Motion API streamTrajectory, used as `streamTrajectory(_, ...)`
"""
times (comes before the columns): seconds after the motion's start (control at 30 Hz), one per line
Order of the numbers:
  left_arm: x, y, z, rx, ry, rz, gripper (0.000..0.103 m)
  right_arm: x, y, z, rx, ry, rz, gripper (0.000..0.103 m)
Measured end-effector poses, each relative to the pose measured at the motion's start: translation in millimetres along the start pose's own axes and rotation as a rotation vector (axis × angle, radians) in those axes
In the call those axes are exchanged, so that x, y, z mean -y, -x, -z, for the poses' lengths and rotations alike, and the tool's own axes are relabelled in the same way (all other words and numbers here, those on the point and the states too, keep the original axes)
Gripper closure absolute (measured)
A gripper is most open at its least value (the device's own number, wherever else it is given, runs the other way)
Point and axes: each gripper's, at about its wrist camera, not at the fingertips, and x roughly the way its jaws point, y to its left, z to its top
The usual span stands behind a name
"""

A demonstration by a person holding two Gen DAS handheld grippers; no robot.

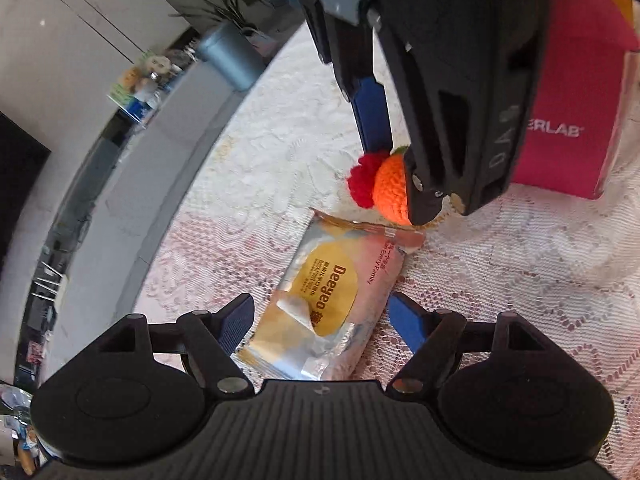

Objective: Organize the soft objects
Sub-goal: 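Grasp the Deeyeo snack packet with the left gripper while the right grasps the orange crocheted ball, then carry the snack packet and crocheted ball with both grippers over the orange box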

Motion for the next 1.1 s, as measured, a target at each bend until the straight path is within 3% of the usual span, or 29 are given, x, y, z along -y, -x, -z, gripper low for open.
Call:
streamTrajectory(0.13,-9,-22,-1,-0.066,-0.008,0.066,0.012,4,-12,-1,-0.004,-0.007,-0.022,0.058)
streamTrajectory(0.23,-14,-32,-2,-0.081,-0.03,0.083,0.005,8,-17,0,-0.002,-0.019,-0.045,0.058)
streamTrajectory(0.43,-34,-45,-7,-0.136,0.007,0.194,0.004,12,-22,1,-0.005,-0.036,-0.073,0.058)
streamTrajectory(0.5,-43,-50,-7,-0.152,0.068,0.235,0.007,13,-23,3,-0.003,-0.043,-0.08,0.057)
streamTrajectory(0.57,-50,-52,-4,-0.163,0.143,0.269,0.018,13,-22,3,0.0,-0.042,-0.078,0.057)
streamTrajectory(0.67,-51,-50,-2,-0.169,0.213,0.257,0.033,12,-21,6,0.003,-0.046,-0.077,0.057)
streamTrajectory(0.87,-49,-36,-1,-0.16,0.358,0.168,0.048,10,-16,12,0.031,-0.061,-0.064,0.058)
streamTrajectory(1.1,-43,-2,1,-0.148,0.467,0.072,0.05,0,7,19,0.099,-0.092,-0.059,0.058)
